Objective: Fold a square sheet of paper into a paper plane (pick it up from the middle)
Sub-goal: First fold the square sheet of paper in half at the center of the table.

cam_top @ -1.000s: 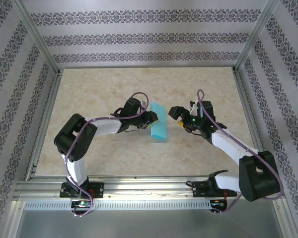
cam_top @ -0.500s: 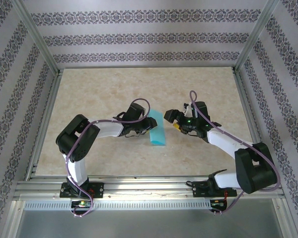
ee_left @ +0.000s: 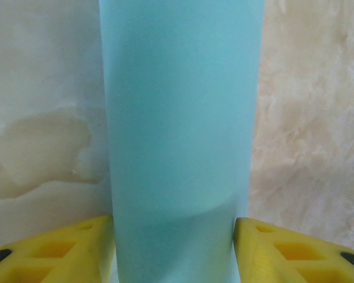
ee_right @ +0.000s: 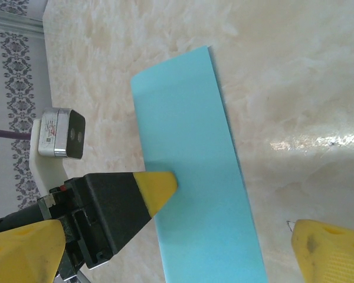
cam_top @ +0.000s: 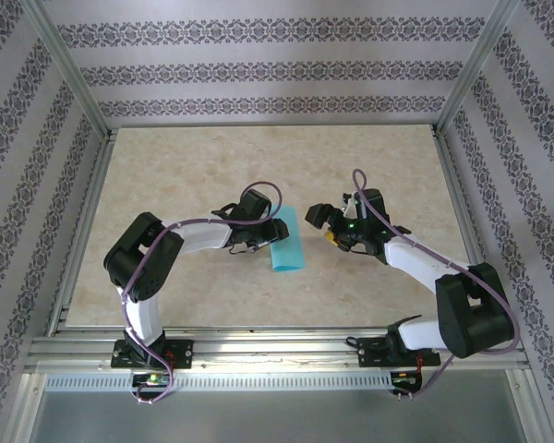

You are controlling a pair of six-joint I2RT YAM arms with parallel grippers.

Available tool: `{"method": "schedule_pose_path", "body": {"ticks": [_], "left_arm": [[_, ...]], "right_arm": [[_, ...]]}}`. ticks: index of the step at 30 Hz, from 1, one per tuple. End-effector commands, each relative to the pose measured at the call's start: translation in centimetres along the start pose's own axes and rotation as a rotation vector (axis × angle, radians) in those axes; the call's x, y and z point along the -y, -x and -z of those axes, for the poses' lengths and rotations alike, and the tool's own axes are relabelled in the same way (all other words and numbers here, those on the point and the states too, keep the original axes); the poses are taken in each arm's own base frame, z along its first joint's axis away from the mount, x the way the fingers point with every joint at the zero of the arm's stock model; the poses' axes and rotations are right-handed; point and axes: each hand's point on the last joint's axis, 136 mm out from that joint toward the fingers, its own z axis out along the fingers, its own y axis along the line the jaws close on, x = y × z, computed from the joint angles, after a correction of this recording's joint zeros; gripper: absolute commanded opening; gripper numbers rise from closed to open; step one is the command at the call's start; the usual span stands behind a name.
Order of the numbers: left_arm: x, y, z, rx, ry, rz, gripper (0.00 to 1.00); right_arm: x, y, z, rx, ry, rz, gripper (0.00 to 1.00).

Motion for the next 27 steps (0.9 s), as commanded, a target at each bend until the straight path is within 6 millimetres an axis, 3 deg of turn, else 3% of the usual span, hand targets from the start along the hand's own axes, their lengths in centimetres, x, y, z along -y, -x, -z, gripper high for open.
{"method": "schedule_pose_path", "body": {"ticks": [1, 12, 17, 27], "left_arm": [[-0.2, -0.1, 1.0, 0.007, 0.048, -0.064, 0.57], [-1.3, 0.0, 1.8, 0.001, 0.095, -0.108, 0.56], [-2.9, -0.3, 1.7, -0.036, 0.083, -0.097, 0.53], [-3.1, 0.1, 1.8, -0.037, 0.049, -0.083, 0.53]], "right_arm": [[-1.1, 0.7, 0.7, 0.02, 0.015, 0.039, 0.98], [-0.8, -0.4, 0.0, -0.021, 0.031, 0.029, 0.98], [-0.8, -0.6, 0.0, -0.021, 0.029, 0.027, 0.98], [-0.8, -1.0, -0.1, -0.02, 0.031, 0.029, 0.96]]}}
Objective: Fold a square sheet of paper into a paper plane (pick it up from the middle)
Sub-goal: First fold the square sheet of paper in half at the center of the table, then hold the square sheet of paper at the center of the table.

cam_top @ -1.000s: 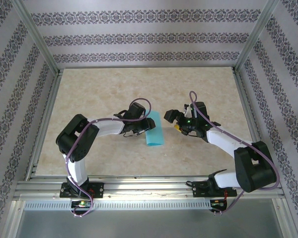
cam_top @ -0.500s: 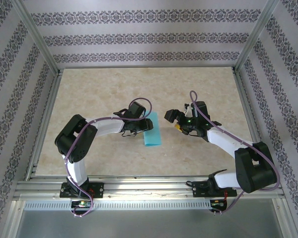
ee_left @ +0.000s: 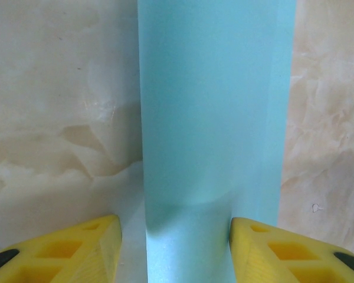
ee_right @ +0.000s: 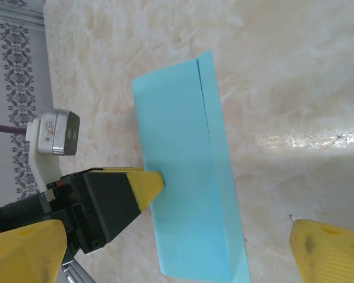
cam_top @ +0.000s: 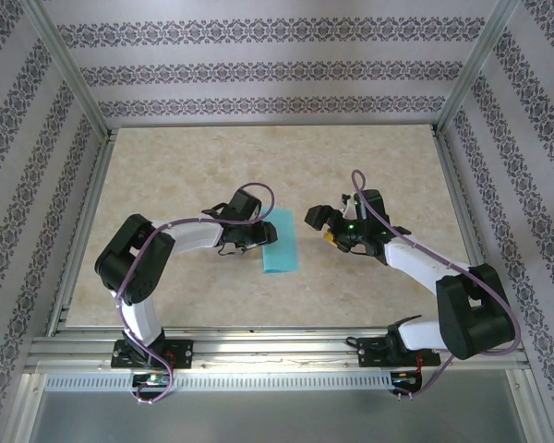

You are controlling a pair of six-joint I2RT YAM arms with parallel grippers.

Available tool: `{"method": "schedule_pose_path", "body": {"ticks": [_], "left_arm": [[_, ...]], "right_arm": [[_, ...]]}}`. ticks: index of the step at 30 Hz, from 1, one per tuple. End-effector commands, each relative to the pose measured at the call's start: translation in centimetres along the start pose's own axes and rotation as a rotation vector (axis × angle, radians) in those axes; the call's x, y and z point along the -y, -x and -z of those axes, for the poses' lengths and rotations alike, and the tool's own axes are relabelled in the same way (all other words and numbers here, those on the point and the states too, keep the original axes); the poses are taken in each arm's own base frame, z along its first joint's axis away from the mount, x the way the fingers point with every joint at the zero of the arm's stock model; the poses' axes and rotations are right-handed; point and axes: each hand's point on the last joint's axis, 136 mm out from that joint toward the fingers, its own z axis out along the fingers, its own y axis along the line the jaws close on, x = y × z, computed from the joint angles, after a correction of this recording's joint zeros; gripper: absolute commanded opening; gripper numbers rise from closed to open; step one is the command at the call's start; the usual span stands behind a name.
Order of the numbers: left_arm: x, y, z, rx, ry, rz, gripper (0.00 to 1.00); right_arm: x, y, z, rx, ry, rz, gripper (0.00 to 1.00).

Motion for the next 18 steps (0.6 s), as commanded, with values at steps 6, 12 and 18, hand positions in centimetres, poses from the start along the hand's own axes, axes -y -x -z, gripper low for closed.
{"method": "schedule_pose_path", "body": {"ticks": [6, 12, 18], "left_arm": [[-0.9, 0.0, 0.1, -0.019, 0.037, -0.003, 0.56], [-1.2, -0.3, -0.6, -0.055, 0.067, 0.019, 0.58], [-1.7, -0.4, -1.0, -0.072, 0.113, 0.033, 0.59]], "right_arm": [[-1.0, -0.7, -0.5, -0.027, 0.029, 0.051, 0.86], [-0.6, -1.4, -1.5, -0.071, 0.008, 0.07, 0.64], [0.1, -2.0, -2.3, -0.11, -0.007, 0.048, 0.48]]}}
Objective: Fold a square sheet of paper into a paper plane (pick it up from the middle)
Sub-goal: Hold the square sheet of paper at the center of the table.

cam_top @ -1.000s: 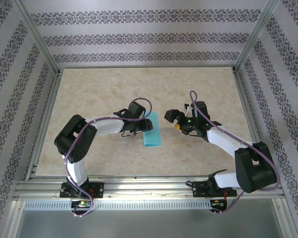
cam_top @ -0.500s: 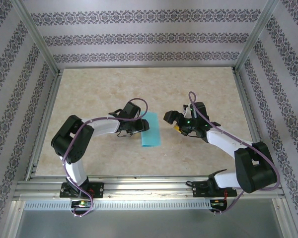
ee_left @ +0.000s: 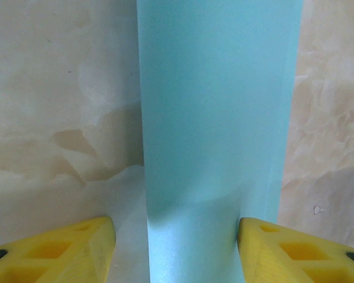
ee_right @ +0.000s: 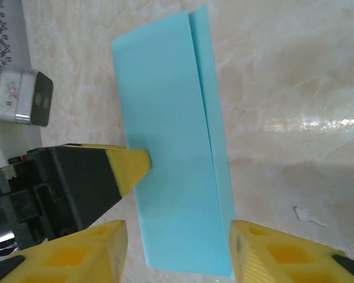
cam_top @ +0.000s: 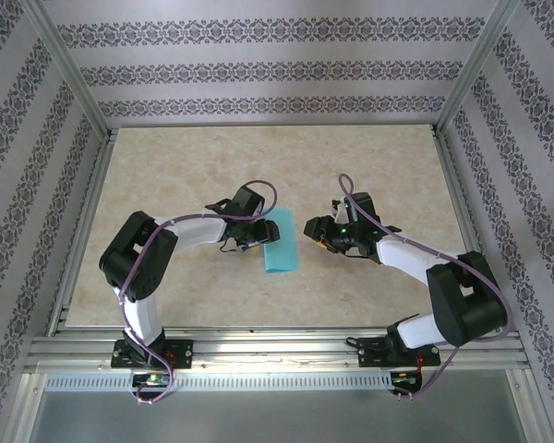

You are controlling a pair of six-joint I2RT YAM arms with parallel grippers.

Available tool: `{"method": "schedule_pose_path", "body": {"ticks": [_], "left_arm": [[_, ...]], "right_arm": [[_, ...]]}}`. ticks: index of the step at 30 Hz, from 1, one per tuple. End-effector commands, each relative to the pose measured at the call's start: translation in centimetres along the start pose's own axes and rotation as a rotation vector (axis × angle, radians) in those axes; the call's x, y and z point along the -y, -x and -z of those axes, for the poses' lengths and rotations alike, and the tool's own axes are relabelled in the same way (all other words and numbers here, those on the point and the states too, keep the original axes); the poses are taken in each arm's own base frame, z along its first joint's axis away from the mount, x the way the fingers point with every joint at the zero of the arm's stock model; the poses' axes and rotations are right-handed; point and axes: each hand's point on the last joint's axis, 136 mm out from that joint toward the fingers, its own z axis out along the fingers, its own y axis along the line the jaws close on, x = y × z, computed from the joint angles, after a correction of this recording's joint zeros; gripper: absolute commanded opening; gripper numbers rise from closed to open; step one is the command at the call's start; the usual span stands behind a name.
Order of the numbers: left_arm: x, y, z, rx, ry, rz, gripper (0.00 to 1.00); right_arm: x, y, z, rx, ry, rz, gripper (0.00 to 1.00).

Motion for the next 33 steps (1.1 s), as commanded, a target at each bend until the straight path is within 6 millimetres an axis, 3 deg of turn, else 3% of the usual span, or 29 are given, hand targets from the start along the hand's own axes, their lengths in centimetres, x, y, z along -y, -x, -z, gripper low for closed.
{"method": "schedule_pose_path", "body": {"ticks": [1, 4, 7, 11, 14, 24, 33], "left_arm": [[-1.8, -0.7, -1.0, -0.041, 0.078, 0.017, 0.59], [-2.2, -0.8, -1.0, -0.051, 0.13, 0.01, 0.6], [-2.0, -0.8, -1.1, -0.057, 0.142, -0.006, 0.61], [-2.3, -0.9, -1.1, -0.062, 0.182, -0.023, 0.61], [-2.2, -1.0, -1.3, -0.067, 0.176, -0.016, 0.61], [-2.0, -1.1, -1.5, -0.076, 0.166, -0.018, 0.61], [-0.5, -0.8, -0.7, -0.058, 0.093, -0.01, 0.62]], "right_arm": [[-0.9, -0.1, -0.4, -0.025, 0.02, 0.025, 0.47], [-0.8, -0.2, -0.5, -0.029, 0.011, 0.025, 0.43], [-0.9, -0.2, -0.8, -0.04, 0.013, 0.034, 0.32], [-1.2, -0.6, -2.1, -0.085, 0.019, 0.035, 0.16], [-1.5, -0.8, -3.5, -0.12, 0.021, 0.03, 0.09], [-1.3, -1.5, -7.3, -0.204, 0.003, 0.008, 0.02], [2.3, -3.1, -8.1, -0.252, -0.12, -0.03, 0.0]]}}
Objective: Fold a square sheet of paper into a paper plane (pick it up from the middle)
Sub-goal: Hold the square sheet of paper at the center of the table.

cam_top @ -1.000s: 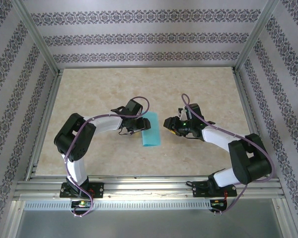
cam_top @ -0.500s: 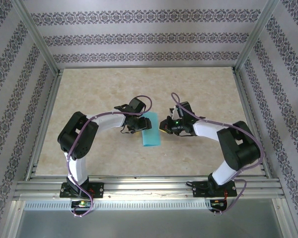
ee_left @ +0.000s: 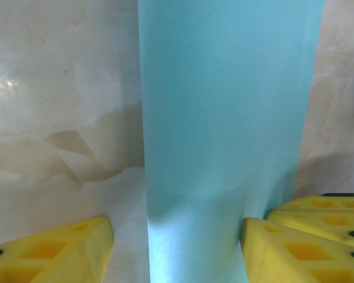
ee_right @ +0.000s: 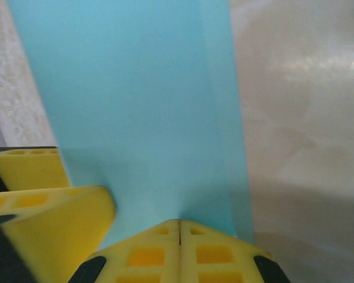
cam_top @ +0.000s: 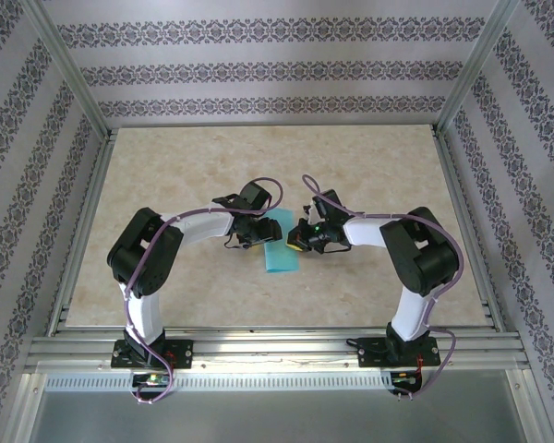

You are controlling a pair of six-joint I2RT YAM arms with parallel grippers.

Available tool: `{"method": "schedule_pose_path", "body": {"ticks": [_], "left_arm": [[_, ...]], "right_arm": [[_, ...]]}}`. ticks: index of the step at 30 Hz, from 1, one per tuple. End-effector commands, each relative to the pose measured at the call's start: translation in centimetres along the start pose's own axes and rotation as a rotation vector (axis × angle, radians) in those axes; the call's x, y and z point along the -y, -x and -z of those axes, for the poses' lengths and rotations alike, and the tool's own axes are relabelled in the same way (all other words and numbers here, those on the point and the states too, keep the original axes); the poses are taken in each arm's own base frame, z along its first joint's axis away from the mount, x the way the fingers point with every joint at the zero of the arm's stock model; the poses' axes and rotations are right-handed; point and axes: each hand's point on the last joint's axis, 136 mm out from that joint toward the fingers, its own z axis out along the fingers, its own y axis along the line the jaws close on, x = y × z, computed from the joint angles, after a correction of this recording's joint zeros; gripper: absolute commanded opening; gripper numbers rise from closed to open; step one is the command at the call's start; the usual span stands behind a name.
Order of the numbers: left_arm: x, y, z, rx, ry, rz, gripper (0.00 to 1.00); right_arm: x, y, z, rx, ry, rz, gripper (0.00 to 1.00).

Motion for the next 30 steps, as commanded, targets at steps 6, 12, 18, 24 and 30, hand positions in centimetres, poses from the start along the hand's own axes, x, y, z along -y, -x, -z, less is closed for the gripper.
{"method": "schedule_pose_path", "body": {"ticks": [6, 12, 18, 24, 30], "left_arm": [[1.5, 0.3, 0.9, 0.025, -0.133, 0.049, 0.62], [2.0, 0.8, 1.2, 0.046, -0.22, 0.074, 0.57], [1.3, 0.8, 1.0, 0.049, -0.173, 0.052, 0.48], [0.9, 0.6, 0.7, 0.046, -0.15, 0.035, 0.45], [-0.6, 0.1, -0.1, 0.024, -0.085, 0.053, 0.44]], "right_arm": [[2.5, -1.7, -0.2, -0.017, -0.078, -0.039, 0.0], [2.6, -1.8, -0.2, -0.013, -0.076, -0.05, 0.0], [2.4, -1.7, -0.2, -0.016, -0.072, -0.048, 0.0], [2.2, -1.7, -0.2, -0.016, -0.066, -0.047, 0.0], [1.0, -1.5, -0.1, -0.025, -0.014, -0.039, 0.03]]}}
